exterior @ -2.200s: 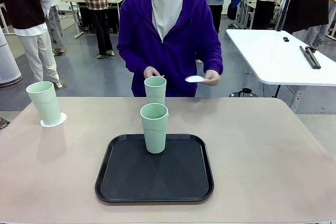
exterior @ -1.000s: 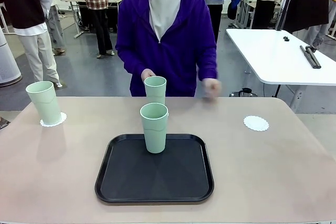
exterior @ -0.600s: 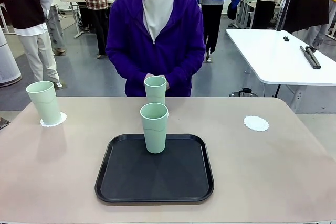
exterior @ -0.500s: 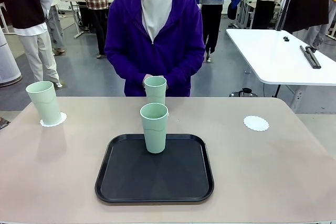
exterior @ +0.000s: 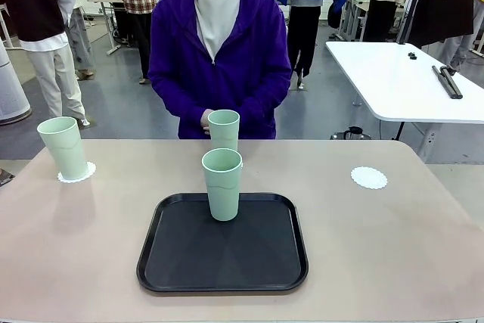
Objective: Place coasters on the table and set cups on them.
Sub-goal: Take one Reusable plastic cup from the Flat Tray and place it on a coaster set by the human.
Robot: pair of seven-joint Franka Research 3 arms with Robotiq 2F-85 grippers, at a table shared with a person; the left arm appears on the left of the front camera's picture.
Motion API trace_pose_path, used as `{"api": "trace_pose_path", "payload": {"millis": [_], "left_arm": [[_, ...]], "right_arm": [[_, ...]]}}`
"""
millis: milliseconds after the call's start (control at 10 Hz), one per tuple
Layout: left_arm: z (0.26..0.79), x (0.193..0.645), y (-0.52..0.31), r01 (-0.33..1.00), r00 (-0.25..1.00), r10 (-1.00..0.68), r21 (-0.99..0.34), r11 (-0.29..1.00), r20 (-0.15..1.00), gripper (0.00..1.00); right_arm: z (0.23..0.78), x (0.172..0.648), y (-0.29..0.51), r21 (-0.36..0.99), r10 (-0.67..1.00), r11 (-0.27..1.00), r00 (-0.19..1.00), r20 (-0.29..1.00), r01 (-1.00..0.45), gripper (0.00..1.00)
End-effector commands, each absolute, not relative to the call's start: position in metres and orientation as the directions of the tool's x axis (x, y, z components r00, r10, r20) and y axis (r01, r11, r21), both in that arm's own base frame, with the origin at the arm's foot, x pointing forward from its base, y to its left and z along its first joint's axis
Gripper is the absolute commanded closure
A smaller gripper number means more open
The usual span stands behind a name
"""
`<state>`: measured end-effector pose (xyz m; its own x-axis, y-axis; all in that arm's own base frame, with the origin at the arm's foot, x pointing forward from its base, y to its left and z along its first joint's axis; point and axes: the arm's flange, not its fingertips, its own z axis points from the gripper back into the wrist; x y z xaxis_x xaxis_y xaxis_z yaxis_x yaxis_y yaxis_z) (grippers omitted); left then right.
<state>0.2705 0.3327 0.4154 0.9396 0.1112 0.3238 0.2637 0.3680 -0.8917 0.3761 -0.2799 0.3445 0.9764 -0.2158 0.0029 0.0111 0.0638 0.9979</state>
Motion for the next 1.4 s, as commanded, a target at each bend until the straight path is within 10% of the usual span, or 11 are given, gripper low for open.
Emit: {"api": "trace_pose_path", "payload": {"millis": [0, 800, 1300], "left_arm": [[0.416, 0.269, 0.333, 0.264, 0.939, 0.114, -0.894, 0.363, 0.324, 0.0], [0.416, 0.269, 0.333, 0.264, 0.939, 0.114, -0.894, 0.363, 0.324, 0.0], [0.416, 0.269, 0.333, 0.264, 0.939, 0.114, -0.894, 0.363, 0.324, 0.0]], "right_arm": [[0.345, 0.376, -0.28, 0.998, -0.214, 0.06, 0.977, 0.003, 0.01, 0.0], [0.529, 0.362, -0.079, 0.685, 0.199, 0.54, 0.865, 0.46, -0.489, 0.0], [0.513, 0.279, 0.076, 0.303, 0.684, 0.465, 0.555, 0.473, -0.832, 0.0]]}}
